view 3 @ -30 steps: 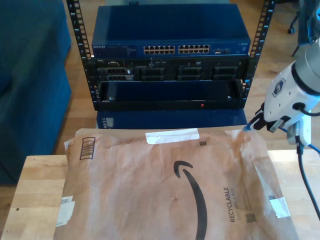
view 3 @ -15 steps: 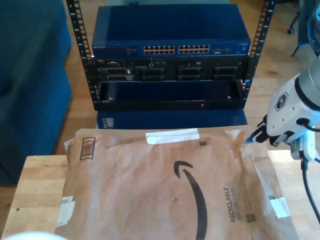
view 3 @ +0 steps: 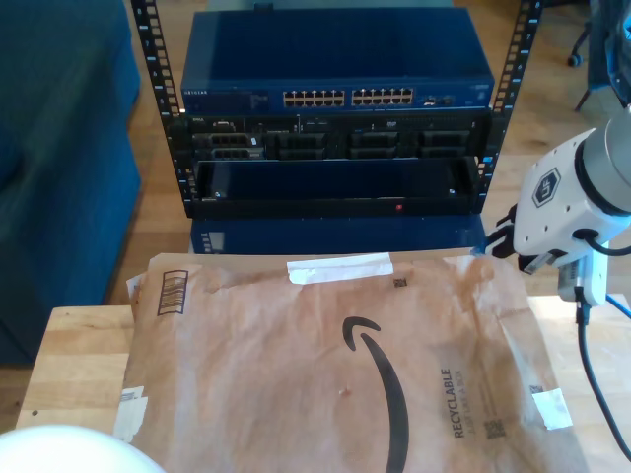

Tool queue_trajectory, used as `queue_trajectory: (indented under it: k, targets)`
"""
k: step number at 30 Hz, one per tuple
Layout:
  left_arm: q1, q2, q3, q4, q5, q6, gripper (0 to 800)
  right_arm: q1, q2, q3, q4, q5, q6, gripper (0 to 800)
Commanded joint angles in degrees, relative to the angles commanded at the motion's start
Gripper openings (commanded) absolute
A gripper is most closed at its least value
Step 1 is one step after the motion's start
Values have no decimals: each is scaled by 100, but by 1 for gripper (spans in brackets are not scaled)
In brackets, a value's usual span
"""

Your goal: Grab the cable and plug it in

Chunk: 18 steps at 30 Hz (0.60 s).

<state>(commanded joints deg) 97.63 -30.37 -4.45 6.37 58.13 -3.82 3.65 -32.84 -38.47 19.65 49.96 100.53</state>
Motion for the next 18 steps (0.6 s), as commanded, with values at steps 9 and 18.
queue_trajectory:
  k: [9, 18]
  targets:
    - [0, 0, 0, 0, 9, 0, 800, 132, 18, 589, -9, -1011, -18, 0]
    - [0, 0, 0, 0, 9, 0, 800, 1222, 132, 1090, -70, -2576, -18, 0]
